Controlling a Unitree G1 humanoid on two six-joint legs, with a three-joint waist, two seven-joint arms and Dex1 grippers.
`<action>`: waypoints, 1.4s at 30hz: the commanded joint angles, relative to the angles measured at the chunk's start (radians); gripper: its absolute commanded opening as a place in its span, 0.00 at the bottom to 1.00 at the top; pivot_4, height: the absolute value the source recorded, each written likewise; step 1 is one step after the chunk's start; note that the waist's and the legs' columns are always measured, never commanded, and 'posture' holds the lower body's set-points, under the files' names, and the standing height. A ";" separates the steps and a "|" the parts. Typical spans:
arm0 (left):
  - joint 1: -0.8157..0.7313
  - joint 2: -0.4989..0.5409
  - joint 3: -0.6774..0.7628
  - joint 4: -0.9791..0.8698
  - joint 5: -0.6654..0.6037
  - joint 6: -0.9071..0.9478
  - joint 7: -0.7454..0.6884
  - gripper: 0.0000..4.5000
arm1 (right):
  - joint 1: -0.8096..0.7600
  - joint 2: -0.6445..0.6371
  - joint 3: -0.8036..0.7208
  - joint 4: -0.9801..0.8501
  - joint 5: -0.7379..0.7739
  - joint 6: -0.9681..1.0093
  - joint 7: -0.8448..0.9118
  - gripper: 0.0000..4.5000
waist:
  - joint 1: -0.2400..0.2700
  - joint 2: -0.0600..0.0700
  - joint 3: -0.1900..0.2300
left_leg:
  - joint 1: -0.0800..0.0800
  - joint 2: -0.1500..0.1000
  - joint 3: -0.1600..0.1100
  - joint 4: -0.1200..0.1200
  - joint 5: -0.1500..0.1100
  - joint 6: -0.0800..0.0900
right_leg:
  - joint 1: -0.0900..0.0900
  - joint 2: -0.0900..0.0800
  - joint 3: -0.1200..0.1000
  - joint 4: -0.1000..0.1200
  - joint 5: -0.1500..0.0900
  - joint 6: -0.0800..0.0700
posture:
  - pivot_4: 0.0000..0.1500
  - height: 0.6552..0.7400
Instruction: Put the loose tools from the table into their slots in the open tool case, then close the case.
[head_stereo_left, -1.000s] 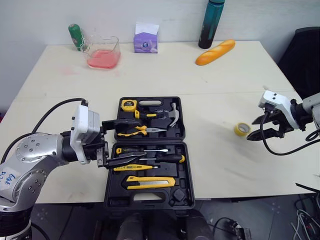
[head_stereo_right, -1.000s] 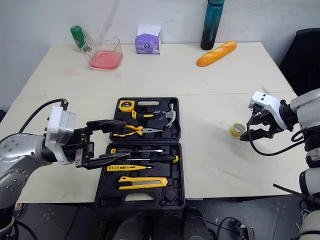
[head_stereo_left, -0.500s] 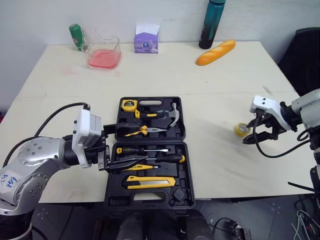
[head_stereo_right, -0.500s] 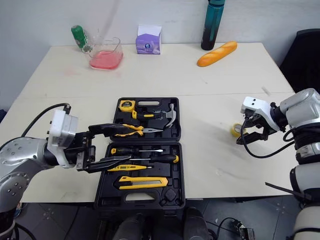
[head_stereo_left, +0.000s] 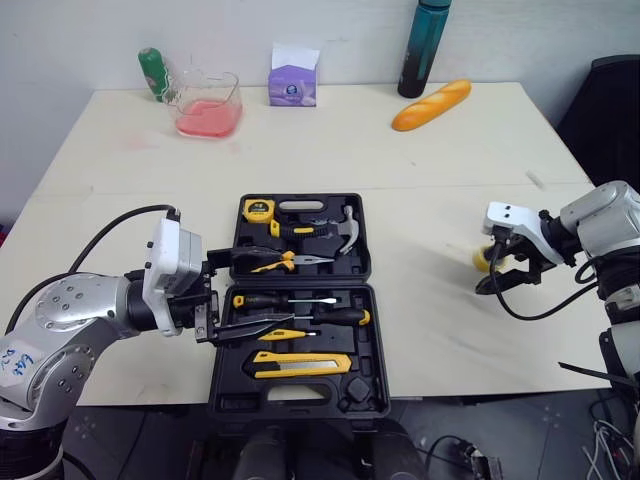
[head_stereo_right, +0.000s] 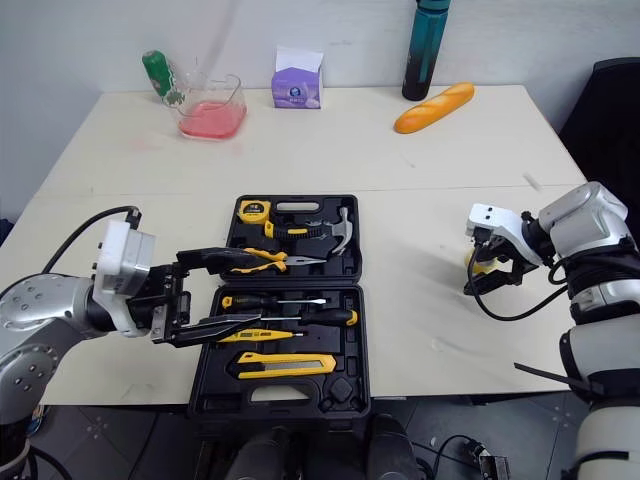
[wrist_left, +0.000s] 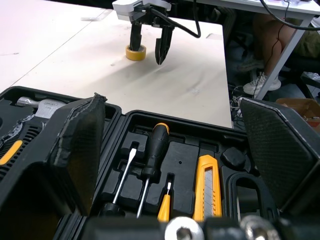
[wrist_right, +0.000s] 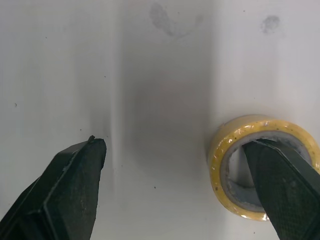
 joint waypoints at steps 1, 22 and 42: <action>0.005 0.005 0.014 -0.045 -0.009 -0.013 -0.001 0.99 | -0.015 -0.001 -0.005 -0.011 -0.014 -0.020 0.051 1.00 | 0.000 0.000 0.000 | 0.000 0.000 0.000 0.000 0.000 0.000 | 0.000 0.000 0.000 0.000 0.000 0.000 | 1.00 1.00; 0.089 0.029 0.071 -0.056 -0.021 -0.048 -0.093 1.00 | 0.133 -0.089 -0.064 -0.454 0.106 -0.082 0.050 0.01 | -0.001 0.001 0.001 | 0.000 0.001 0.000 0.000 0.000 0.000 | 0.000 0.000 0.000 0.000 0.000 0.000 | 1.00 1.00; 0.354 0.013 0.050 -0.078 0.170 -0.235 -0.174 1.00 | 0.223 -0.156 0.168 -1.260 0.596 0.045 0.053 0.01 | 0.002 0.001 0.003 | 0.000 0.001 -0.002 0.001 -0.002 0.000 | 0.000 -0.002 -0.001 -0.001 -0.001 -0.001 | 1.00 1.00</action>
